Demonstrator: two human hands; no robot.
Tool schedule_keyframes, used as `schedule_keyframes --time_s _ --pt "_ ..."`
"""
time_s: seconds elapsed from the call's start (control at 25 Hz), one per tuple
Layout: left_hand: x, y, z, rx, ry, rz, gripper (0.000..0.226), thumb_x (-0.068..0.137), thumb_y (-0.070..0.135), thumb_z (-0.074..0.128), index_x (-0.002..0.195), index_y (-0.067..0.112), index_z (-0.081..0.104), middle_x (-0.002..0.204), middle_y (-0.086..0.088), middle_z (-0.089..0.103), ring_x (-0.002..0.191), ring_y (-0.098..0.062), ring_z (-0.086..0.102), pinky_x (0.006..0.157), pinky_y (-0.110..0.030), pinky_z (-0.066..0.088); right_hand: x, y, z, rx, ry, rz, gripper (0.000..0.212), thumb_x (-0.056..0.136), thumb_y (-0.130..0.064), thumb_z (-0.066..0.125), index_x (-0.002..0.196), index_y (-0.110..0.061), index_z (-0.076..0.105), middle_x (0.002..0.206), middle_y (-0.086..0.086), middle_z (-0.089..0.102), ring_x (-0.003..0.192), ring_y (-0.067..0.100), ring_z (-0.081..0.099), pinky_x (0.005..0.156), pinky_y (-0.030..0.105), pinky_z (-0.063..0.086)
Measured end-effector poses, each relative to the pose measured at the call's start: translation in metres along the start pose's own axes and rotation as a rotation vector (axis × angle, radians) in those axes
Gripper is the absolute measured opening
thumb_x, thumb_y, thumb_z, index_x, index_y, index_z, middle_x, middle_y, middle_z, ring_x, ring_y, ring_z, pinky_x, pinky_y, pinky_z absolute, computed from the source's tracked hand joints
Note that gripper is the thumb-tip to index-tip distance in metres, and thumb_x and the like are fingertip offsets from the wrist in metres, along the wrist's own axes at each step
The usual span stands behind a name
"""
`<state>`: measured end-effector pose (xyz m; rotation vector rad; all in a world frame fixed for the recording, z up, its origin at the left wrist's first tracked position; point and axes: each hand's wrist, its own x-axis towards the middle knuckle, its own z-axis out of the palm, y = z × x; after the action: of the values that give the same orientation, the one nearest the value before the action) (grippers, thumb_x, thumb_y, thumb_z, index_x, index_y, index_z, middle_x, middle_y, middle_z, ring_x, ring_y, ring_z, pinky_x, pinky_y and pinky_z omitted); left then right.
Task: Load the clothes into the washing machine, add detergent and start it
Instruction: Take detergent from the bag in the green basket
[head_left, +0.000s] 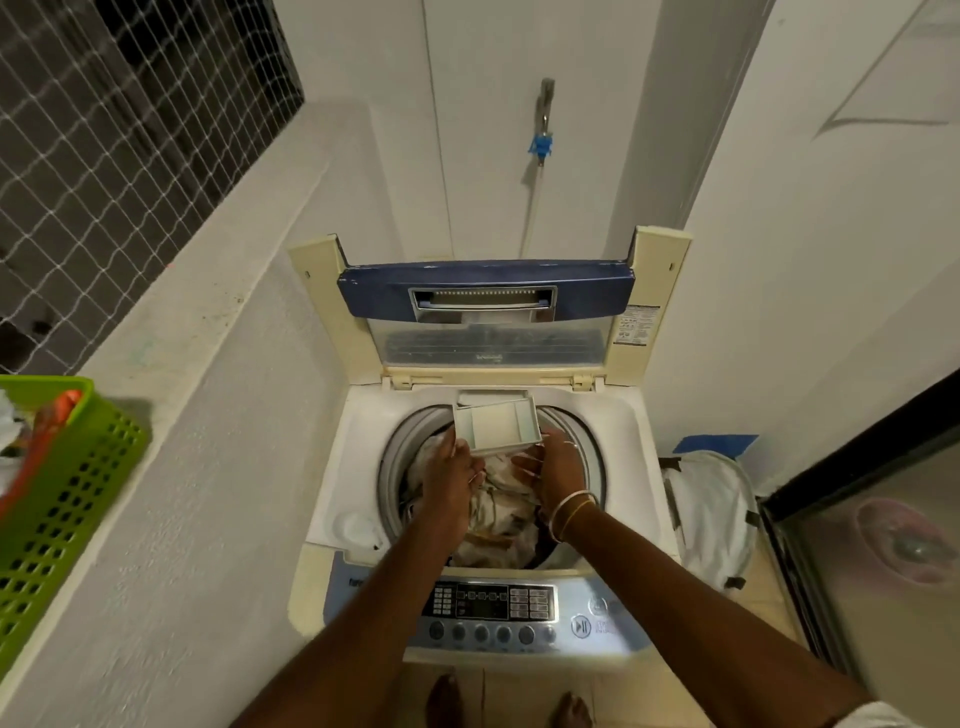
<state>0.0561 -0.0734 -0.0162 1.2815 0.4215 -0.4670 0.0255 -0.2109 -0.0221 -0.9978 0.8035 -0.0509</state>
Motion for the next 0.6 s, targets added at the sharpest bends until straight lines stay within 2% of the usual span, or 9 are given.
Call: schedule_keyframes --time_s 0.12,0.2,0.32,0.4,0.52,0.6 --pt "-0.027 0.002 0.008 0.109 0.049 0.119 0.051 0.099 0.004 0.049 0.142 0.03 0.051 0.109 0.003 0.071 0.096 -0.016 0.065 0.074 -0.027 0.051 -0.01 -0.008 -0.004 -0.06 -0.07 -0.061 0.024 0.099 -0.02 0.043 0.1 -0.012 0.066 0.085 0.01 0.068 0.075 0.024 0.066 0.067 0.034 0.053" --pt "-0.039 0.006 0.008 0.159 0.093 0.171 0.057 0.097 0.0 0.051 0.143 0.034 0.049 0.12 0.002 0.068 0.094 -0.01 0.066 0.079 -0.028 0.054 -0.019 -0.016 -0.005 -0.105 -0.11 -0.109 0.019 0.102 -0.014 0.041 0.098 -0.015 0.059 0.087 0.009 0.068 0.073 0.021 0.068 0.064 0.033 0.055" --pt "-0.053 0.017 -0.002 0.248 0.147 0.258 0.057 0.097 0.004 0.051 0.14 0.041 0.05 0.121 0.005 0.069 0.102 -0.011 0.067 0.093 -0.037 0.055 -0.033 -0.027 -0.003 -0.208 -0.167 -0.239 0.018 0.104 -0.014 0.042 0.102 -0.016 0.06 0.097 0.007 0.07 0.084 0.021 0.071 0.065 0.027 0.058" --pt "-0.059 0.025 -0.006 0.287 0.135 0.293 0.048 0.101 0.011 0.049 0.144 0.032 0.051 0.127 0.002 0.067 0.112 -0.016 0.066 0.1 -0.044 0.054 -0.038 -0.031 0.0 -0.263 -0.18 -0.326 0.021 0.104 -0.022 0.043 0.105 -0.018 0.063 0.102 0.008 0.07 0.095 0.023 0.07 0.076 0.032 0.06" --pt "-0.071 0.044 -0.013 0.323 0.191 0.358 0.043 0.105 0.018 0.045 0.147 0.026 0.047 0.137 0.001 0.061 0.123 -0.017 0.06 0.104 -0.043 0.051 -0.044 -0.041 0.019 -0.382 -0.23 -0.478 0.026 0.101 -0.037 0.046 0.107 -0.024 0.067 0.101 0.002 0.071 0.098 0.021 0.067 0.092 0.048 0.055" --pt "-0.078 0.059 -0.019 0.381 0.252 0.435 0.041 0.106 0.022 0.043 0.146 0.024 0.047 0.14 0.002 0.059 0.127 -0.018 0.055 0.108 -0.043 0.047 -0.049 -0.047 0.038 -0.456 -0.271 -0.565 0.026 0.101 -0.036 0.048 0.117 -0.025 0.066 0.109 -0.004 0.07 0.104 0.016 0.065 0.097 0.046 0.053"
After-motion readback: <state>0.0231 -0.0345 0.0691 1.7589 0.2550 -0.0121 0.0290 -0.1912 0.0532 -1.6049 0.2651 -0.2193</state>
